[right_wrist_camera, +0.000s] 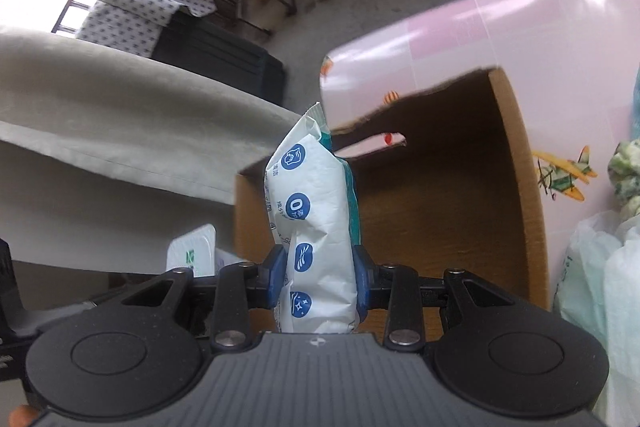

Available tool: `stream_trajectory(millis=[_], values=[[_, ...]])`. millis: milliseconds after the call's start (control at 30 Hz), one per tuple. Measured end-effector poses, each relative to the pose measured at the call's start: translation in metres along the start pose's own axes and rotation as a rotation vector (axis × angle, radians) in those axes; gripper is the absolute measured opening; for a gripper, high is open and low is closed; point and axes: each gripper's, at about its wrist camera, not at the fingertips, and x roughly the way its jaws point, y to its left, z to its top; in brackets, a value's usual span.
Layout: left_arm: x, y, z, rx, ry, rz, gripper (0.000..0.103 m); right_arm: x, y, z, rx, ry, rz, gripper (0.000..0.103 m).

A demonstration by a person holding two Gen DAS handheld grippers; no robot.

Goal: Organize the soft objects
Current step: 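Carry the yogurt cup with the left tool while the right tool carries the wipes pack to the box, then lower the yogurt cup into the box and open the left tool while the right tool releases the wipes pack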

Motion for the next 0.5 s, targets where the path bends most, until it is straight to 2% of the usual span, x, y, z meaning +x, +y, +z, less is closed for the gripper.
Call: stream_trajectory(millis=[233, 500], values=[[0.042, 0.001, 0.017, 0.040, 0.075, 0.002, 0.064, 0.032, -0.012, 0.001, 0.041, 0.011, -0.052, 0.010], [0.071, 0.003, 0.035, 0.060, 0.054, 0.030, 0.063, 0.052, -0.023, 0.011, 0.079, 0.002, -0.058, 0.011]])
